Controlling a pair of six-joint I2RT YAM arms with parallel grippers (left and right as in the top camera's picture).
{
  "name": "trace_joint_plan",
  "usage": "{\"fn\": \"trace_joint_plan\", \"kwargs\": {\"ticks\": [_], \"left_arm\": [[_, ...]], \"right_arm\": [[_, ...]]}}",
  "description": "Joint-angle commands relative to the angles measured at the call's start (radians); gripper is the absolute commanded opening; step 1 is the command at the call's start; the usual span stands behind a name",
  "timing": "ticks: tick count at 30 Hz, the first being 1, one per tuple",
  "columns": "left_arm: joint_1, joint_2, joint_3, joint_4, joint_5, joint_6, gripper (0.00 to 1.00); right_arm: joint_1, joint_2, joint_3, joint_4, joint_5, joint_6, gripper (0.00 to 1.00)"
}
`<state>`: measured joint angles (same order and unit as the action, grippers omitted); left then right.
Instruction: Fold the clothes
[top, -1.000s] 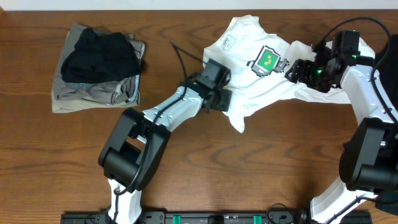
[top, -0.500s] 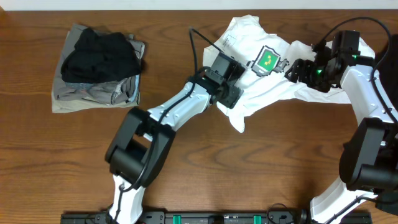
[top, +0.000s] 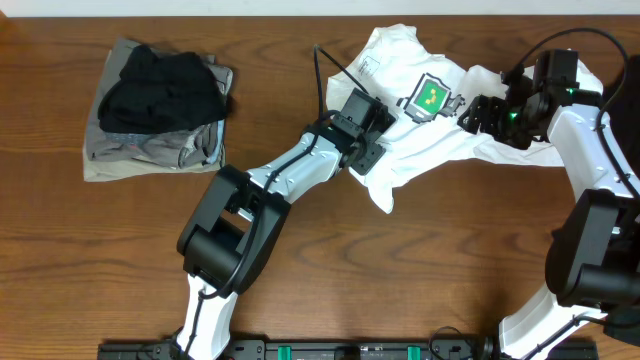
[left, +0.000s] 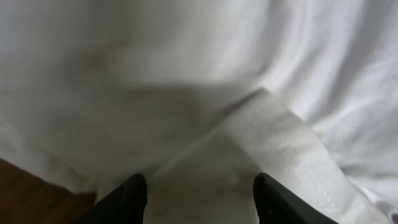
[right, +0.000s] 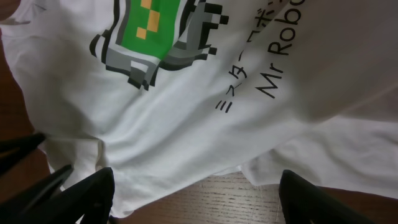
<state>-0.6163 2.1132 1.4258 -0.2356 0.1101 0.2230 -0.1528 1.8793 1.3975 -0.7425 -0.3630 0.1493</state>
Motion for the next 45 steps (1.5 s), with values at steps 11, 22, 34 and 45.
{"fn": "trace_joint_plan", "kwargs": {"ticks": [11,22,34,45], "left_arm": [[0.002,0.056,0.016,0.014,0.016,0.046,0.62],[0.002,-0.007,0.019,-0.088,0.000,0.038,0.19],[0.007,-0.207,0.019,-0.278,-0.094,-0.005,0.12],[0.008,-0.192,0.002,-0.308,0.030,-0.089,0.59]], "right_arm": [[0.010,0.008,-0.001,-0.016,0.000,-0.001,0.82],[0.010,0.008,-0.001,-0.024,0.000,-0.001,0.81],[0.010,0.008,-0.001,-0.024,0.026,-0.001,0.82],[0.010,0.008,-0.001,-0.017,0.026,0.000,0.82]]}}
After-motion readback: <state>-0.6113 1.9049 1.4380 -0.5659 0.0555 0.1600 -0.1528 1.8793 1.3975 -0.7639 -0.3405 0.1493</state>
